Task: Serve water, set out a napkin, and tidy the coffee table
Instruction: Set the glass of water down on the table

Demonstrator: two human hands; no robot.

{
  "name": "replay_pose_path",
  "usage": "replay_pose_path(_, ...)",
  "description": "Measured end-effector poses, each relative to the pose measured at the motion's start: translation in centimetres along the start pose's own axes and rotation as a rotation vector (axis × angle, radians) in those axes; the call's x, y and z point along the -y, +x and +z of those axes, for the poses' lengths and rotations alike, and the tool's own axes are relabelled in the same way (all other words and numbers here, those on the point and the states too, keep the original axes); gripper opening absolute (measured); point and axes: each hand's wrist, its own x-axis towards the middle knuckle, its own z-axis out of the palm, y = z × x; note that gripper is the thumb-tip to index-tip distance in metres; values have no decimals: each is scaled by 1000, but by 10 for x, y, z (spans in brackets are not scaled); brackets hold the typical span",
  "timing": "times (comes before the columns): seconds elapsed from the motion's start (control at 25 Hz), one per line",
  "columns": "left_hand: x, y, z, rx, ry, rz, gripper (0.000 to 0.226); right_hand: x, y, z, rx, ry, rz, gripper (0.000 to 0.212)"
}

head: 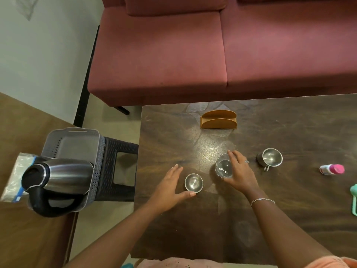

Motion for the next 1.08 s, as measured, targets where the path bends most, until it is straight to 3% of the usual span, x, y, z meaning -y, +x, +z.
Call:
replay_pose_path(0.32, 2, 1, -3, -9, 31, 9, 91, -14, -3, 14, 9, 45, 48, 91)
replay_pose_path(0.64, 1, 1, -1, -9, 54, 45, 91, -7, -4, 7, 60, -106, 42, 96)
replay_pose_path(1.08, 25, -30, -22, -143, 35, 63, 84, 72, -14, 6, -66, -254, -99, 71)
